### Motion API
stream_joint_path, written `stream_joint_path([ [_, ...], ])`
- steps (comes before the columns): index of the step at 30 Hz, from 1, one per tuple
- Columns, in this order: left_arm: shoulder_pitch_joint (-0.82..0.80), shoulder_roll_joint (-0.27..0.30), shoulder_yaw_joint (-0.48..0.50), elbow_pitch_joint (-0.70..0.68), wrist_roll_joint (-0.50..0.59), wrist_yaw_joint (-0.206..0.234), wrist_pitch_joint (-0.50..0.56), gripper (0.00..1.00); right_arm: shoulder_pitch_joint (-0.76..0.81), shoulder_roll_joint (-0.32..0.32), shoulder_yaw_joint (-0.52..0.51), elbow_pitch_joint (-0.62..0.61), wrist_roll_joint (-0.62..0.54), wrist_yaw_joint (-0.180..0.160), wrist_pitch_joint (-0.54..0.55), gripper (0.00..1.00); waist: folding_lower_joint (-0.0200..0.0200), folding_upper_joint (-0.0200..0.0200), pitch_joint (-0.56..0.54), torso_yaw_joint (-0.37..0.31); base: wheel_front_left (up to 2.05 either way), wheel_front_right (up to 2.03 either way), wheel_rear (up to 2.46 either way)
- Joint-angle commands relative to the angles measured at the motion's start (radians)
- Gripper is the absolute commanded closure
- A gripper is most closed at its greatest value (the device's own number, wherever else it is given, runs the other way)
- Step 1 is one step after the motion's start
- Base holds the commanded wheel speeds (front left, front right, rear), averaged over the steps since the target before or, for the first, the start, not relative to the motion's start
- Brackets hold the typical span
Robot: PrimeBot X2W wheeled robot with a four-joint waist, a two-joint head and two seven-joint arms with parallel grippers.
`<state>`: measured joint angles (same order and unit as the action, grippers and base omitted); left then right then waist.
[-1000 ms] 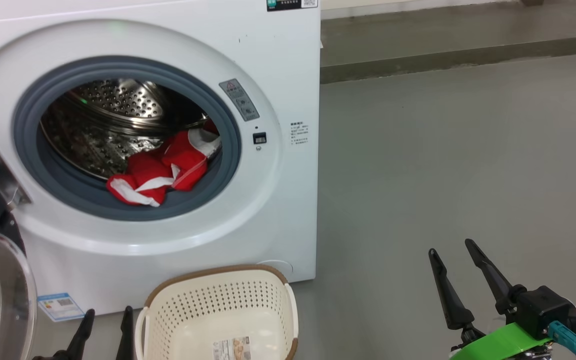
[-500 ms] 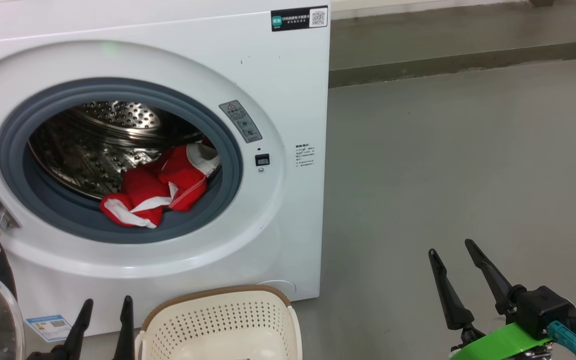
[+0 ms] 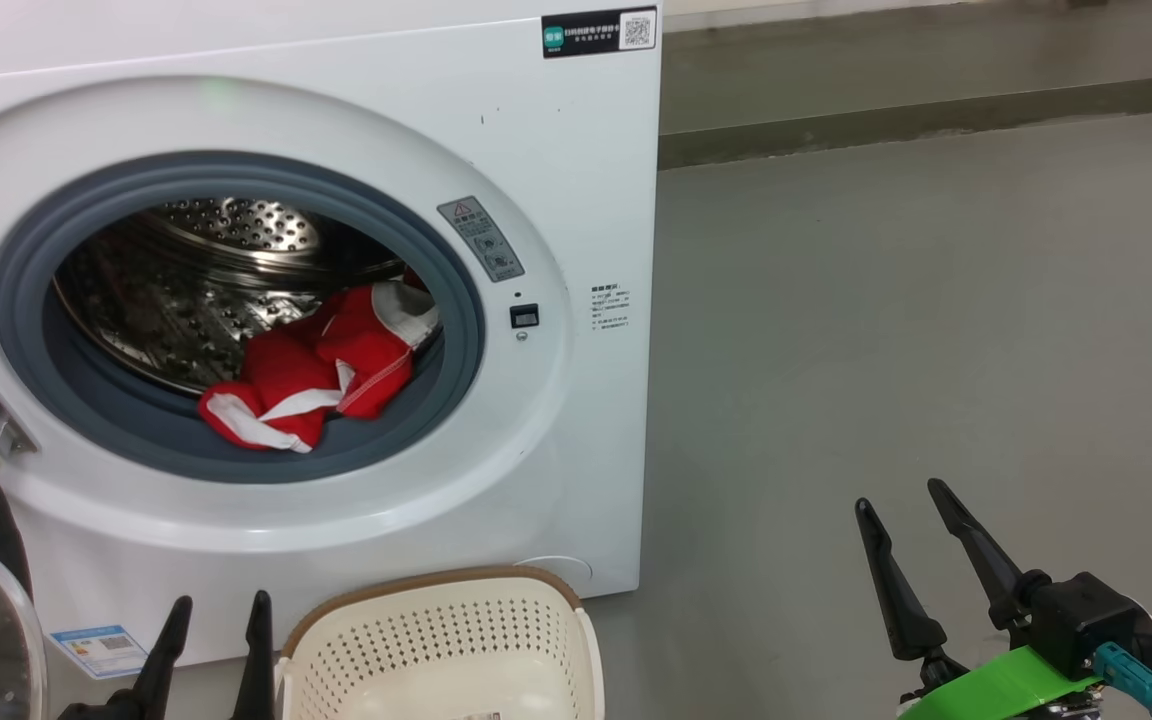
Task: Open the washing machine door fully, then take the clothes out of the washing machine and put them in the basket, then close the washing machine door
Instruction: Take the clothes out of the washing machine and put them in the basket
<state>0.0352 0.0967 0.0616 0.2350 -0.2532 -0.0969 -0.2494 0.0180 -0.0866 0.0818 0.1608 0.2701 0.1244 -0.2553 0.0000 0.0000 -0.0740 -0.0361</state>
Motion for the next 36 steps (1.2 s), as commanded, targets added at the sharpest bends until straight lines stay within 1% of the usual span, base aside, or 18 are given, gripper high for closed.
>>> stream_joint_path([
  [1,-0.049,0.006,0.037,-0.021,0.011,-0.004,-0.012,0.0,-0.028,-0.005,0.027,-0.022,-0.004,0.006,-0.006,0.0,0.0,0.0,0.001,0.001,0.0,0.0,0.0],
  [9,-0.075,0.002,0.041,-0.003,0.011,-0.006,-0.012,0.0,-0.028,-0.001,0.025,-0.026,-0.005,0.006,-0.006,0.0,0.0,0.0,0.015,0.011,0.0,0.0,0.0],
  [15,-0.133,0.001,0.056,0.042,0.01,0.023,-0.012,0.0,-0.033,-0.004,0.028,-0.022,-0.004,0.006,-0.006,0.0,0.0,0.0,0.039,0.023,0.0,0.0,0.0],
  [21,-0.219,0.01,0.051,0.1,0.003,0.024,-0.012,0.0,-0.043,-0.012,0.033,-0.023,-0.006,0.006,-0.006,0.0,0.0,0.0,0.077,0.033,0.0,0.0,0.0],
  [29,-0.373,0.006,0.027,0.2,-0.045,-0.002,-0.012,0.0,-0.089,-0.023,0.049,-0.031,-0.009,0.006,-0.006,0.0,0.0,0.0,0.168,0.038,0.0,0.0,0.0],
  [30,-0.417,0.008,0.029,0.232,-0.048,-0.002,-0.012,0.0,-0.103,-0.026,0.051,-0.034,-0.01,0.006,-0.006,0.0,0.0,0.0,0.187,0.036,0.0,0.0,0.0],
  [36,-0.532,0.018,0.046,0.308,-0.044,0.009,-0.012,0.0,-0.143,-0.027,0.04,-0.046,-0.018,0.006,-0.006,0.0,0.0,0.0,0.257,0.023,0.0,0.0,0.0],
])
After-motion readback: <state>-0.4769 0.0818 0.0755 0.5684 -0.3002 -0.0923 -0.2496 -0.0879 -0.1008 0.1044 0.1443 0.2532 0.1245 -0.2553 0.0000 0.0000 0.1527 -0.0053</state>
